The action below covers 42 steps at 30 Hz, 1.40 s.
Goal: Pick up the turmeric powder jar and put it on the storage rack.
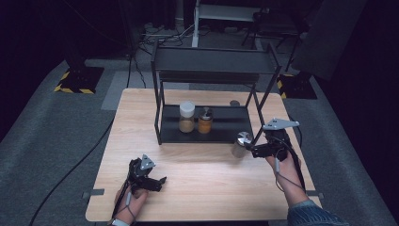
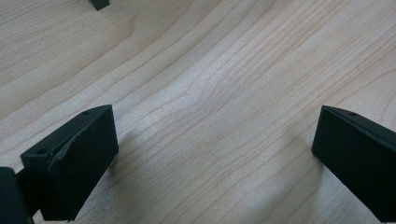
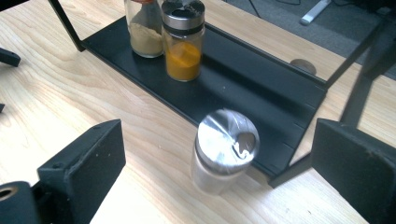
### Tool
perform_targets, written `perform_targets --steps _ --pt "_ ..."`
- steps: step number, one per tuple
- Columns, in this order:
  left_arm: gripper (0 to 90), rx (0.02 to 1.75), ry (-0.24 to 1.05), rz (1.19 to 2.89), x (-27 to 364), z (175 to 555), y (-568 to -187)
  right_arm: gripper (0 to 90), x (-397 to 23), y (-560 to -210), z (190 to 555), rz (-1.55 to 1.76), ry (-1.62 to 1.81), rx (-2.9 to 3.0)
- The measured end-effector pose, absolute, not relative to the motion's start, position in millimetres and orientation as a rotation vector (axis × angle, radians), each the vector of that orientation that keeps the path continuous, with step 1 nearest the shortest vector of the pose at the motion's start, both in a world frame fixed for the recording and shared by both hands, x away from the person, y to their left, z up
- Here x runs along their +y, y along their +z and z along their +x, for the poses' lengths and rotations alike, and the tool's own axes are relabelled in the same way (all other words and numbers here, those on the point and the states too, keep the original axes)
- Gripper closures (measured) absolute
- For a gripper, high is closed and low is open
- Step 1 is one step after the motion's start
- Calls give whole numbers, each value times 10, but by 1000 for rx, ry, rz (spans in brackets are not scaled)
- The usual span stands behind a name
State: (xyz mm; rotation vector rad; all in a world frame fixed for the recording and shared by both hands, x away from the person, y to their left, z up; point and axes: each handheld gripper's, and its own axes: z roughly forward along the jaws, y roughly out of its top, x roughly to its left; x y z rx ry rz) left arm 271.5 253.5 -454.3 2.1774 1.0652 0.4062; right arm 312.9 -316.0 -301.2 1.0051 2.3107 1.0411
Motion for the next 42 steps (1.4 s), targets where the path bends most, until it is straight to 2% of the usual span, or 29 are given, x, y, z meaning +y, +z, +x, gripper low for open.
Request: perform_targets --steps 8,16,42 --pt "0 1065 406 2178 2533 2719 -4541 29 -3378 -3156 2931 1020 1056 2288" --pt "0 1066 406 2178 2532 2719 -4541 29 -3481 -3282 2899 1067 1040 2294" --pt "0 1068 406 2177 2529 2718 -4541 28 -3534 -3659 3048 1148 975 2307"
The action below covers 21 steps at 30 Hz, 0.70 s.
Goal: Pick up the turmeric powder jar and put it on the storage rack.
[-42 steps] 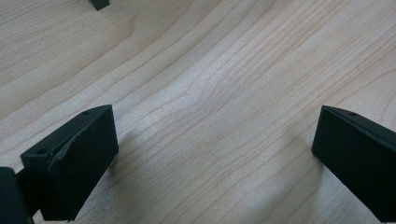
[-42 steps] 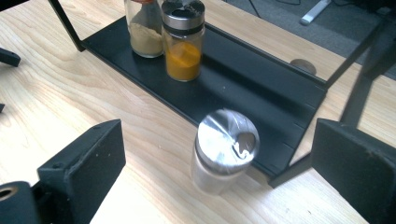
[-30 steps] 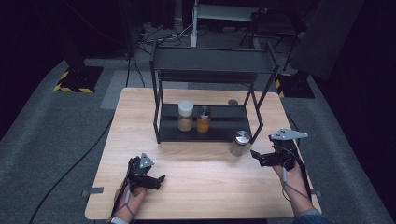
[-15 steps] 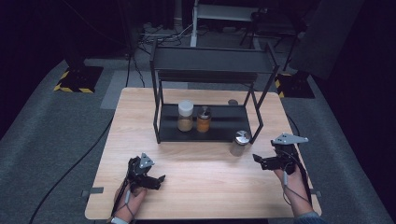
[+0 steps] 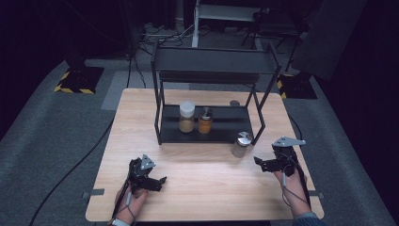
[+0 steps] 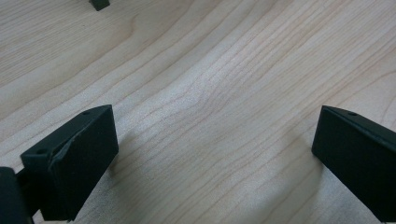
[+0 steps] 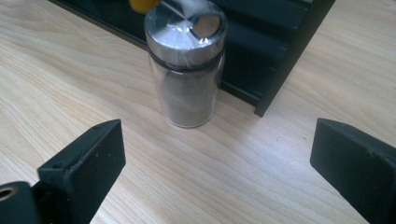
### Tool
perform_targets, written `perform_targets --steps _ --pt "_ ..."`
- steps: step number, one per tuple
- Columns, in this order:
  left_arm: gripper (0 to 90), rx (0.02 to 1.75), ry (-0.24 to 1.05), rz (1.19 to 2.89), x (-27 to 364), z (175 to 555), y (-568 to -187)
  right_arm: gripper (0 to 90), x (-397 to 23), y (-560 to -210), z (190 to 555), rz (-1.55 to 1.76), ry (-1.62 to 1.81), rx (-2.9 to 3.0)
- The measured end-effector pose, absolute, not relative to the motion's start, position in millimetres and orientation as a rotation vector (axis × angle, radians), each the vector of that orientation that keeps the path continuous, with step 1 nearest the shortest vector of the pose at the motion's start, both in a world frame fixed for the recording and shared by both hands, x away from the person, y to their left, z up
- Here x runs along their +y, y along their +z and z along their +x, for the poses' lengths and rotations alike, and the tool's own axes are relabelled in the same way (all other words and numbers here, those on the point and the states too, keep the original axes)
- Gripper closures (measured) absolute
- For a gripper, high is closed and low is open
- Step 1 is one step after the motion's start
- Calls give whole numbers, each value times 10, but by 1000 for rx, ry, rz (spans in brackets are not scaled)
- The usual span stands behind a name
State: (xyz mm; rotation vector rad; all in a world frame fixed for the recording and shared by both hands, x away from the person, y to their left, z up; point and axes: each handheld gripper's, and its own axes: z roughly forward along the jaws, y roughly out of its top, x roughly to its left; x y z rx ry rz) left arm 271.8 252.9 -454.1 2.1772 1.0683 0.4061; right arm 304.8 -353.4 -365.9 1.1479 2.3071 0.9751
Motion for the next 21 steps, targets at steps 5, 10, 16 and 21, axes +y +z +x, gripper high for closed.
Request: perform_targets --steps 5,10,16,21 --pt "0 1067 406 2179 2529 2719 -4539 28 -3533 -3732 3078 1159 974 2308" --pt "0 1069 406 2177 2527 2718 -4541 28 -3534 -3793 3093 1160 983 2309" --pt "0 1069 406 2177 2527 2718 -4541 28 -3533 -3855 3120 1165 988 2312" --pt "0 1069 406 2177 2527 2718 -4540 28 -3529 -3883 3128 1167 991 2314"
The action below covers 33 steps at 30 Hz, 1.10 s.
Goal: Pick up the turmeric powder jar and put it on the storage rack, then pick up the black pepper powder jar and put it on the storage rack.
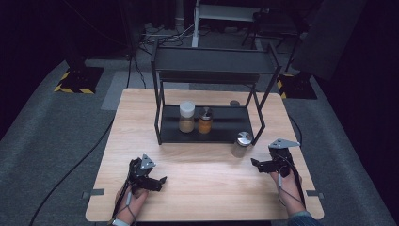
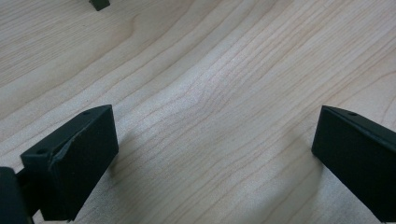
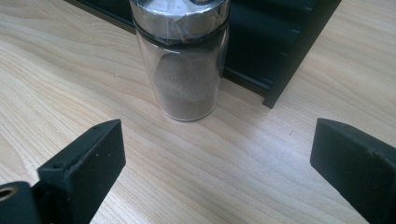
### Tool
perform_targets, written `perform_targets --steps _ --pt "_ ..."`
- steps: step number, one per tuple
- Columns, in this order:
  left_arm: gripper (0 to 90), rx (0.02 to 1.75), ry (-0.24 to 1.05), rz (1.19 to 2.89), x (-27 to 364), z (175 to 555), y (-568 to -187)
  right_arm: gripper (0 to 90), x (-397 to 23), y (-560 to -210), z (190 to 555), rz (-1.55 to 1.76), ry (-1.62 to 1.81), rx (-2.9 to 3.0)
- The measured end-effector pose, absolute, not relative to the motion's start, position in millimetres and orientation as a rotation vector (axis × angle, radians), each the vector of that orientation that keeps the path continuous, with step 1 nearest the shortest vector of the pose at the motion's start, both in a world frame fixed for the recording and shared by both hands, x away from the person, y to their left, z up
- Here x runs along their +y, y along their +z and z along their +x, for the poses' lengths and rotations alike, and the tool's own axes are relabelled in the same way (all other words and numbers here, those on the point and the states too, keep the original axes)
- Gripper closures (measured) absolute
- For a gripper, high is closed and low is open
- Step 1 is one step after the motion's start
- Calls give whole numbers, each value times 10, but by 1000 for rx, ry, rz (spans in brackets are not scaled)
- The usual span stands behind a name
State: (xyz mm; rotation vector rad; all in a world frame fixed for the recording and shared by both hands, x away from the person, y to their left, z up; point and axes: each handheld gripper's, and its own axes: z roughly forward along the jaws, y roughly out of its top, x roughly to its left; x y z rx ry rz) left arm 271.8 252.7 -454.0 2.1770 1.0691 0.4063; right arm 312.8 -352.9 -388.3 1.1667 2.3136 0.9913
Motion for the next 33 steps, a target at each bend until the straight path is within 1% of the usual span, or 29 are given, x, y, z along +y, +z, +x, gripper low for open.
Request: perform_targets --steps 21,33 --pt "0 1071 407 2176 2524 2716 -4541 28 -3509 -3971 3195 1168 1003 2315" --pt "0 1074 407 2174 2520 2716 -4541 28 -3393 -4017 3359 1161 986 2340"
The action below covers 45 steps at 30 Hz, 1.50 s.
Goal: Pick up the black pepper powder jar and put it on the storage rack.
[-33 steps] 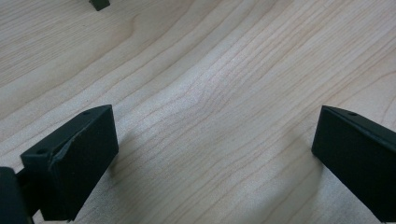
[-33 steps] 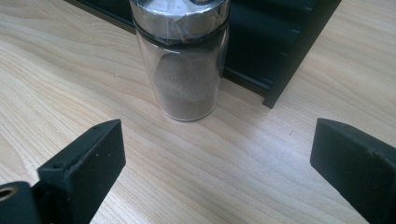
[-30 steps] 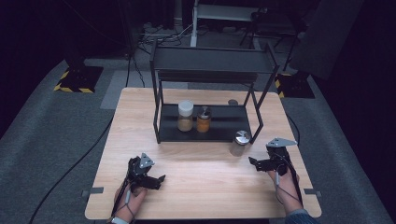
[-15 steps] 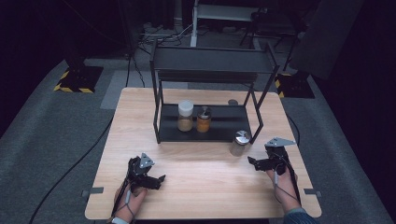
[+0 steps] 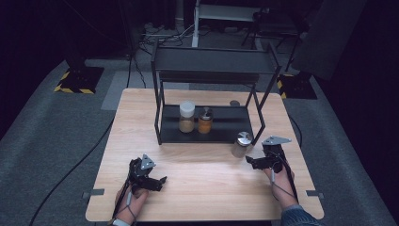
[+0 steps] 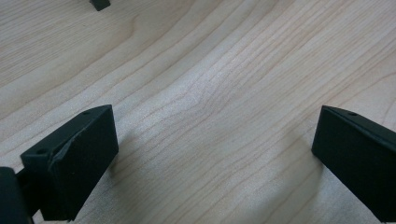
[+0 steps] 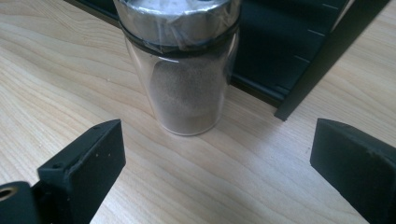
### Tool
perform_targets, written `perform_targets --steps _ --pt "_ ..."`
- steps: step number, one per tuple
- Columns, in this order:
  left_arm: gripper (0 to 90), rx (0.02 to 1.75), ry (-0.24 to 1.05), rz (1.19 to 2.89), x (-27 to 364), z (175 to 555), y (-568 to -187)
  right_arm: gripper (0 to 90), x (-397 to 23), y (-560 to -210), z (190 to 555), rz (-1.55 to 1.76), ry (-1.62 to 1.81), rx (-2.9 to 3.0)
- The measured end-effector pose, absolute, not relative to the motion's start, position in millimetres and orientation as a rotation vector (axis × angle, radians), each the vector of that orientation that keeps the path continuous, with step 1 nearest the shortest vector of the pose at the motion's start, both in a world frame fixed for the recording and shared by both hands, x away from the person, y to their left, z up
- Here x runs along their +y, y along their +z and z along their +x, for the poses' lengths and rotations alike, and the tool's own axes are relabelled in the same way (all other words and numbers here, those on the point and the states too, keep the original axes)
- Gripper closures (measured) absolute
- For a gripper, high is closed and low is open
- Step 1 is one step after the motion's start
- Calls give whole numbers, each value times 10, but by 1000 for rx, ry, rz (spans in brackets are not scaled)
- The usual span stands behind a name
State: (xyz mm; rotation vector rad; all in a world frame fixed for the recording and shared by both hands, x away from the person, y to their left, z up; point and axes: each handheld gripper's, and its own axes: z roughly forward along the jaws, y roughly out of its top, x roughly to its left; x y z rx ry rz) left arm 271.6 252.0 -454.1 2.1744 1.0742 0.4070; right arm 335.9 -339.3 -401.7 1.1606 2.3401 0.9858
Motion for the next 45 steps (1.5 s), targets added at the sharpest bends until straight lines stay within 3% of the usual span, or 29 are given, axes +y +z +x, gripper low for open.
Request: perform_targets --steps 31,45 --pt "0 1074 406 2175 2520 2717 -4540 58 -3087 -4043 3656 1156 1021 2360" --pt "0 1074 407 2174 2520 2717 -4541 294 -3039 -3988 3794 1186 1053 2358"
